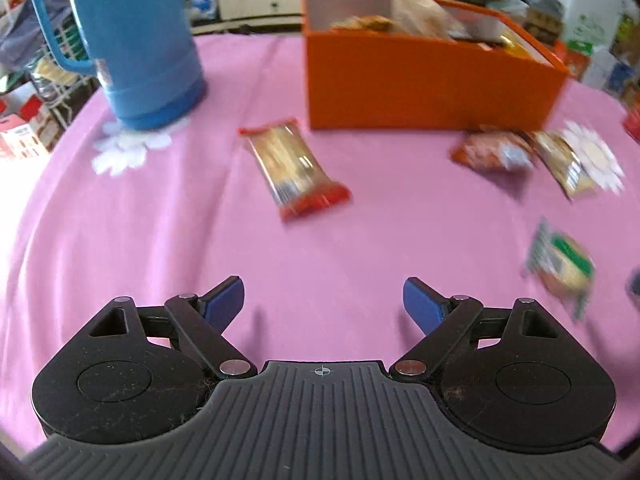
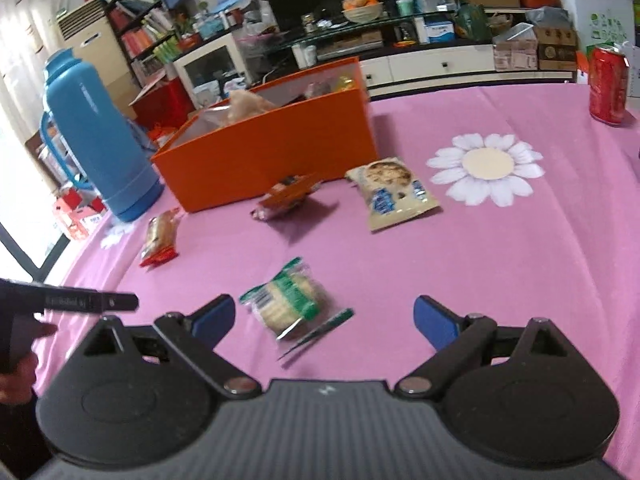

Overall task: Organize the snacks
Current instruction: 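Move both open tools back over the remaining snacks, then grasp the red-ended bar packet with the left tool while the right tool grasps the green-striped cracker packet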

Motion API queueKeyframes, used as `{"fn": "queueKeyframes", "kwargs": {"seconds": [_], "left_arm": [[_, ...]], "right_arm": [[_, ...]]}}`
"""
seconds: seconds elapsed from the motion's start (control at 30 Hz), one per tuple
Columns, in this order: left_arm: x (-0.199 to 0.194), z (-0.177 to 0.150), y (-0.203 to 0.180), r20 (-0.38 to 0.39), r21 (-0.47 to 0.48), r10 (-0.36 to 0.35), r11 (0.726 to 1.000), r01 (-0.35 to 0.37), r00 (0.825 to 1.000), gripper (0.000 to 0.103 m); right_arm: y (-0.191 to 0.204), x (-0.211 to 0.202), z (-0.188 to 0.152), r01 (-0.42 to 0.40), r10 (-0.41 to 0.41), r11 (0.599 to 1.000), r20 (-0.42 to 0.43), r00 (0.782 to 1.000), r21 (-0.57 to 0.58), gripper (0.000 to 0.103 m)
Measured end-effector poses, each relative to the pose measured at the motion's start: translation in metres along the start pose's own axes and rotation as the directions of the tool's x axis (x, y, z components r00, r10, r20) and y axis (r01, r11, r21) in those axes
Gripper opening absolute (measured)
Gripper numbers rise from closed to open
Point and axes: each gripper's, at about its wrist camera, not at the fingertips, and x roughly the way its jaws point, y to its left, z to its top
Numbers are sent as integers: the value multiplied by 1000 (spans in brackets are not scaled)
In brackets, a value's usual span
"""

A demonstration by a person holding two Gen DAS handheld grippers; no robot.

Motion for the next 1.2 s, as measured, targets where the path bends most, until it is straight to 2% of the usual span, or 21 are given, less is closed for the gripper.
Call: {"fn": "queueKeyframes", "kwargs": {"seconds": [0.2,0.27,0.33,0.37,0.43,0.47,0.6,0.7,0.9,1.07,1.1,1.13,1.17,1.2], "left_arm": [[44,61,12,19,-83,46,996,-44,999,77],[63,75,11,-4,-89,71,993,-71,997,76],[82,80,11,-36,-77,85,993,-87,996,71],[88,79,12,-57,-75,97,992,-101,994,58],[85,75,14,-39,-104,61,992,-65,997,20],[80,72,15,-38,-108,33,993,-37,999,15],[55,48,15,-56,-116,-64,992,57,996,14],[33,13,9,-86,-90,-96,992,88,992,13],[-4,-38,-8,-79,-10,-82,997,81,994,13],[-3,-38,-9,-76,-20,-77,997,75,994,14],[-2,-36,-6,-77,-28,-83,996,81,994,14],[-1,-35,-5,-78,-35,-88,996,86,993,14],[1,-34,-3,-78,-43,-94,995,90,993,14],[1,-34,-2,-77,-49,-99,994,95,992,14]], "right_arm": [[-17,6,3,10,-11,999,9,1000,46,95],[-20,8,2,11,-11,999,1,1000,49,95],[-23,10,2,12,-12,999,-8,1000,52,95],[-24,10,2,14,-13,998,-11,1000,54,95],[-25,11,3,19,-18,998,-13,1000,56,95],[-26,10,3,22,-21,998,-12,1000,56,95],[-26,12,2,19,-17,998,-22,1000,56,95],[-16,12,1,-5,5,1000,-32,999,19,95],[17,24,4,-55,46,988,-65,997,-145,95],[45,59,10,-59,25,943,-108,994,-328,95],[48,66,10,-58,16,932,-119,993,-358,93],[49,71,8,-56,7,927,-131,991,-370,80],[47,77,6,-55,-3,929,-156,988,-367,76],[47,74,2,-39,-13,924,-135,991,-380,65]]}}
